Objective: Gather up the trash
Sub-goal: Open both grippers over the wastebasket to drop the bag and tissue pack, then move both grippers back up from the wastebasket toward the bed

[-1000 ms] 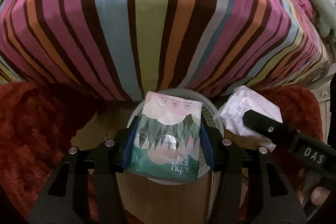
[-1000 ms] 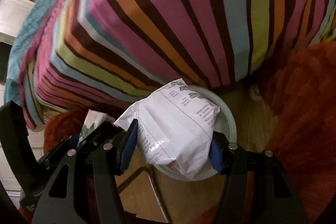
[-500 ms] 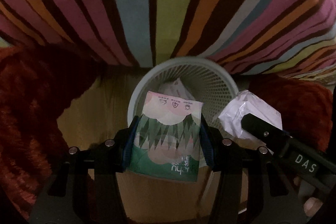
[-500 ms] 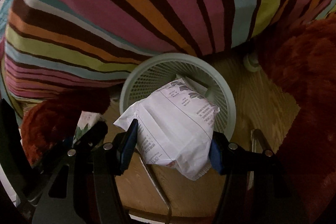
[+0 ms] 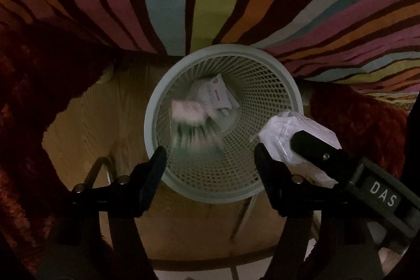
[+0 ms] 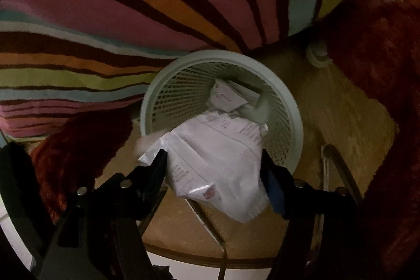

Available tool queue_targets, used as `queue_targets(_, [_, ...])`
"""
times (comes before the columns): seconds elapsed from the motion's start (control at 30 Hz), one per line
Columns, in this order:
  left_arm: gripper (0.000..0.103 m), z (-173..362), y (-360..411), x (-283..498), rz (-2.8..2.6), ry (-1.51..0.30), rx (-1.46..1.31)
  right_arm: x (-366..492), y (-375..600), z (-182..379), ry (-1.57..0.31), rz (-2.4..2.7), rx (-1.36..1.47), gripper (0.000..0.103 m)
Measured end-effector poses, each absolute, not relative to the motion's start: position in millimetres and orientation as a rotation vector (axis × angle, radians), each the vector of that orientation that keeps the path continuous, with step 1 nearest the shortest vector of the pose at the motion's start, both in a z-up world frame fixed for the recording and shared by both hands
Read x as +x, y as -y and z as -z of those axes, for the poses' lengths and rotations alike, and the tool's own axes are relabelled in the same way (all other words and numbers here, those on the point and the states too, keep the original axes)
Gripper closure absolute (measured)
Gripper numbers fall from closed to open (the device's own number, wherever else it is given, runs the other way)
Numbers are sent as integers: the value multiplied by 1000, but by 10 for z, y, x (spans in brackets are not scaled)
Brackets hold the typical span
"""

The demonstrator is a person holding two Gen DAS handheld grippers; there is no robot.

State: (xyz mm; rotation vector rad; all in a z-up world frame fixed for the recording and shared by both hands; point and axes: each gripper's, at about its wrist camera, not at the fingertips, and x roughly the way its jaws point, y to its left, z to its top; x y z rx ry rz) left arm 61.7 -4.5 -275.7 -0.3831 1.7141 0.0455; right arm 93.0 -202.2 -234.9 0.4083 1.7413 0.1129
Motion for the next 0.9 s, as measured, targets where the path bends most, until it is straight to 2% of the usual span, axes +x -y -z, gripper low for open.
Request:
queue_targets(0.03, [31, 2755, 45, 619, -44, -1712, -388, 929, 2029, 2354, -1744, -107, 407, 19])
queue_targets(0.1, [28, 2730, 33, 620, -45, -1699, -394, 930, 2045, 2345, -1738, -96, 411, 15])
queue_targets(0.9, [28, 2542, -78, 580, -52, -1617, -431, 924, 2114, 2214, -1663, -99, 448, 15])
